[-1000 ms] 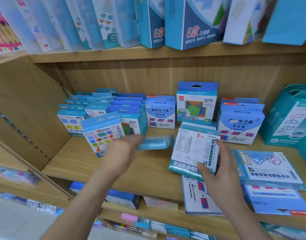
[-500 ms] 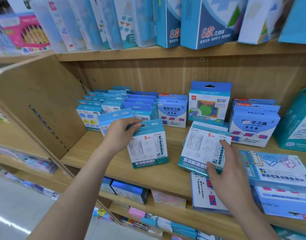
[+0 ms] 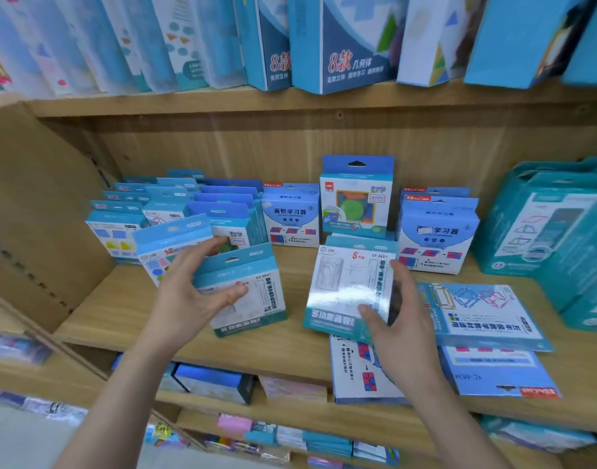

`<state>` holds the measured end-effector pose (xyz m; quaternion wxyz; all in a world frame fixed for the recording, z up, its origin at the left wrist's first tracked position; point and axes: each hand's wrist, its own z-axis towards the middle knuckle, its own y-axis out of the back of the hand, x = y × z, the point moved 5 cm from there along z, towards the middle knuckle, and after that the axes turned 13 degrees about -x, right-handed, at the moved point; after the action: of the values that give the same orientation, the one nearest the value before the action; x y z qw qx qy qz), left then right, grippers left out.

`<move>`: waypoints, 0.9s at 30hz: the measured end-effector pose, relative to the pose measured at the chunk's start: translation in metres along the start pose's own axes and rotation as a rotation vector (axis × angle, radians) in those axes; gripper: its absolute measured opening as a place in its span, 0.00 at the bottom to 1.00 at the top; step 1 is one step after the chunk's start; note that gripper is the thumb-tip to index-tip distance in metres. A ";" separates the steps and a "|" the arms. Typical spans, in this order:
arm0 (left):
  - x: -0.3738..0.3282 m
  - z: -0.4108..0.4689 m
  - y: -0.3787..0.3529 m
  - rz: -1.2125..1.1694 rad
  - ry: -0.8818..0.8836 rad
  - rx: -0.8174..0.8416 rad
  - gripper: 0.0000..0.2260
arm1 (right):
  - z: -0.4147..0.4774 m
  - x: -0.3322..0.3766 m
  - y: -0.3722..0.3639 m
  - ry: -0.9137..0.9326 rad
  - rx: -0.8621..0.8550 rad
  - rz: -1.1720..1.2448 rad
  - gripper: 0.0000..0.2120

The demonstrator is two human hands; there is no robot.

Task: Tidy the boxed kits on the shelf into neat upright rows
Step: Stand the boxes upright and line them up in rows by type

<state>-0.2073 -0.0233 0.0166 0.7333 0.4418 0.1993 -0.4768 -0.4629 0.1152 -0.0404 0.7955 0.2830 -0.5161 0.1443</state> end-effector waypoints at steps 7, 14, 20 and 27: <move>0.044 -0.019 -0.006 -0.284 0.400 0.021 0.36 | 0.007 -0.003 0.007 -0.236 0.006 0.241 0.29; 0.067 -0.021 0.012 -0.243 0.504 -0.176 0.24 | 0.001 0.024 -0.016 -0.251 0.239 0.469 0.25; 0.076 -0.020 0.032 -0.201 0.485 -0.200 0.23 | -0.015 0.041 -0.082 -0.162 0.427 0.376 0.24; 0.086 -0.018 0.050 -0.059 0.450 -0.240 0.24 | -0.024 0.045 -0.123 0.001 0.421 -0.022 0.21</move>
<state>-0.1211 -0.0456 -0.0309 0.7036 0.4406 0.4253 -0.3605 -0.3612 0.0286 -0.0440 0.7205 0.4486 -0.4711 0.2402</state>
